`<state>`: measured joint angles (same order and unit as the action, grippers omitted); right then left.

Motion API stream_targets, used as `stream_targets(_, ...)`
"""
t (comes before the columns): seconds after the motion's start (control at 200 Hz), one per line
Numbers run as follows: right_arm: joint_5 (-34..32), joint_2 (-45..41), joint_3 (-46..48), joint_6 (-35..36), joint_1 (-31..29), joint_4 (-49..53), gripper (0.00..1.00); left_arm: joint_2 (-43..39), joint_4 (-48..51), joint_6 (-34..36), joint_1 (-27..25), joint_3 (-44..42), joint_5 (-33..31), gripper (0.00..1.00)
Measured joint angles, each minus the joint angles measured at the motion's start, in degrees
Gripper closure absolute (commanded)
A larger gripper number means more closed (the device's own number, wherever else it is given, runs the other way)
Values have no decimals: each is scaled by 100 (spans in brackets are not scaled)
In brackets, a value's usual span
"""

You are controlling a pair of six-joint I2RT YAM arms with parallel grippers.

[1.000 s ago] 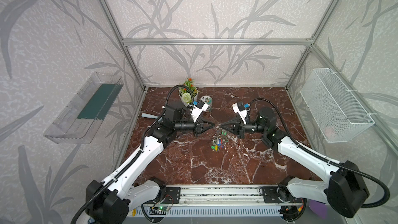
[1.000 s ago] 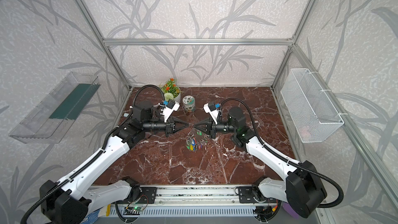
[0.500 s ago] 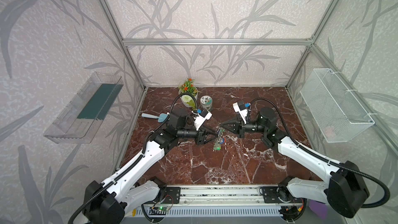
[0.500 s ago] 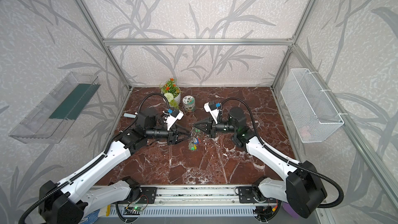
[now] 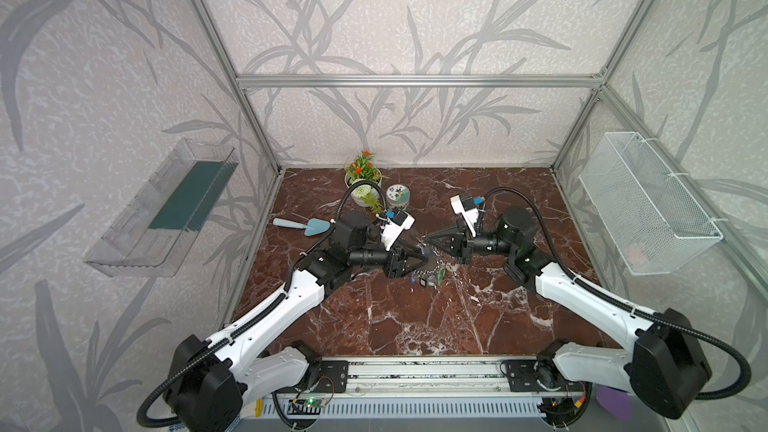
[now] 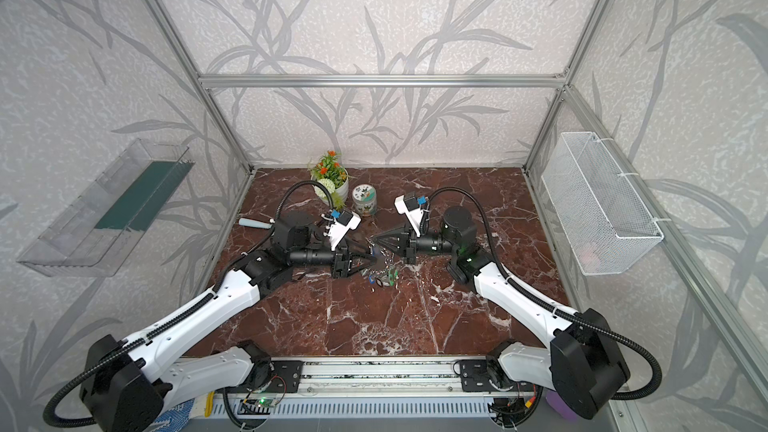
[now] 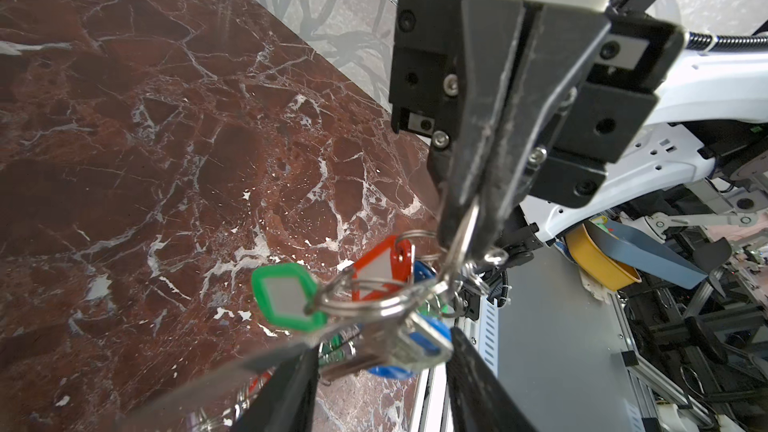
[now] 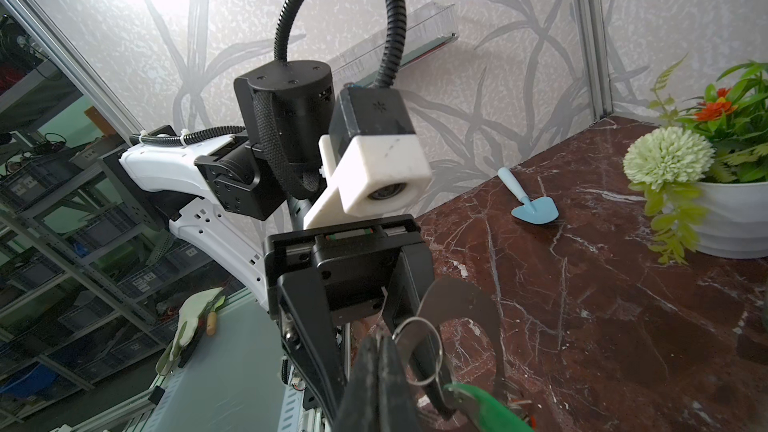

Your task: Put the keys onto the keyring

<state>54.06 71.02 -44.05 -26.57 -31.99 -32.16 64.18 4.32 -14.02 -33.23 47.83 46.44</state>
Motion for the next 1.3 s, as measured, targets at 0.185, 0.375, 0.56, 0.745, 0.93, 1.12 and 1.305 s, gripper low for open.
stream_targets(0.185,0,20,20,-24,2,-59,100,52,-164,-116,-11,0,-140,59)
stream_targets(0.375,-2,33,46,-28,33,-59,100,162,-188,-118,-46,2,-229,70)
stream_targets(0.56,0,37,66,-46,44,-90,100,251,-168,-153,-52,4,-442,84)
stream_targets(0.745,0,37,68,-50,50,-98,100,243,-203,-254,-61,4,-564,94)
stream_targets(0.93,2,44,68,-66,50,-103,100,90,-275,-358,-61,2,-756,100)
stream_targets(1.12,7,118,68,-87,50,-138,100,-212,-258,-326,-61,-46,-931,86)
stream_targets(1.305,46,186,68,-118,59,-186,100,-323,-136,-129,-57,-101,-920,63)
